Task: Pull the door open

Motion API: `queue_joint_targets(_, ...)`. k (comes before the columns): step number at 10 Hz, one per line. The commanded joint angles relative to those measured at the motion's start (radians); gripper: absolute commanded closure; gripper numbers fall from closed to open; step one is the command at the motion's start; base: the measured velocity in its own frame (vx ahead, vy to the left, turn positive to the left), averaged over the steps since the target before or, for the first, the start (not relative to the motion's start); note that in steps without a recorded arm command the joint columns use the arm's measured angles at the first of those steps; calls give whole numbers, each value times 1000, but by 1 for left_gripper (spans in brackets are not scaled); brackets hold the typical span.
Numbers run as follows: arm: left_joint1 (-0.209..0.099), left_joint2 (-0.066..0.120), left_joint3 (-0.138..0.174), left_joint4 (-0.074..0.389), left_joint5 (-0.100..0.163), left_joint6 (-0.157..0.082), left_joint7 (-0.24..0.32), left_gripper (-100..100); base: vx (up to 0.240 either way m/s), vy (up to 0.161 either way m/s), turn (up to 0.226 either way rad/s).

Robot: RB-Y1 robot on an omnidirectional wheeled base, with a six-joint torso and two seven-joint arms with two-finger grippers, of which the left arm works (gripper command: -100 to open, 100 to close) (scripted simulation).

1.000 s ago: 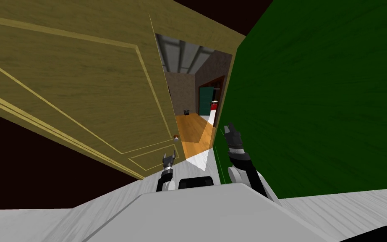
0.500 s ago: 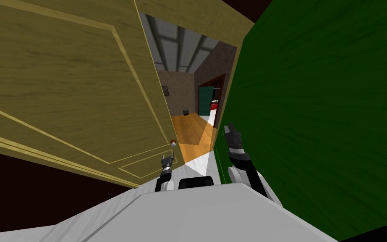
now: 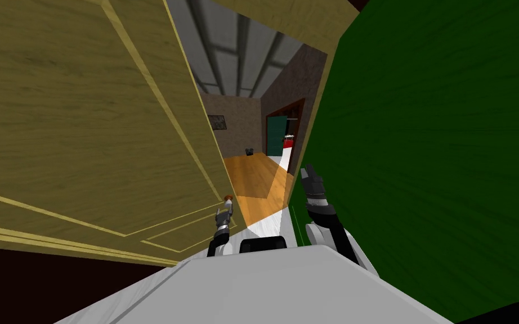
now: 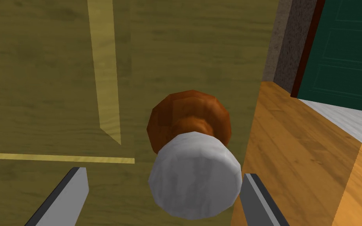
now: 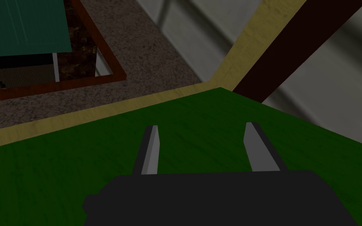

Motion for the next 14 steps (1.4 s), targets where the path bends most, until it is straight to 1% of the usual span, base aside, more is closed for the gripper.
queue_joint_targets(1,-12,1,6,3,7,2,-7,-100,126,-58,1)
queue_joint_targets(2,2,0,0,10,4,0,-2,-100,27,-27,-2)
queue_joint_targets(3,2,0,0,10,4,0,-2,100,-14,-3,-16)
queue_joint_targets(8,2,0,0,10,4,0,-2,100,-4,1,1)
queue_joint_targets(11,-2,1,-6,10,8,0,-1,100,-177,25,16)
queue_joint_targets(14,-5,6,-8,13,16,0,1,100,-218,-16,53)
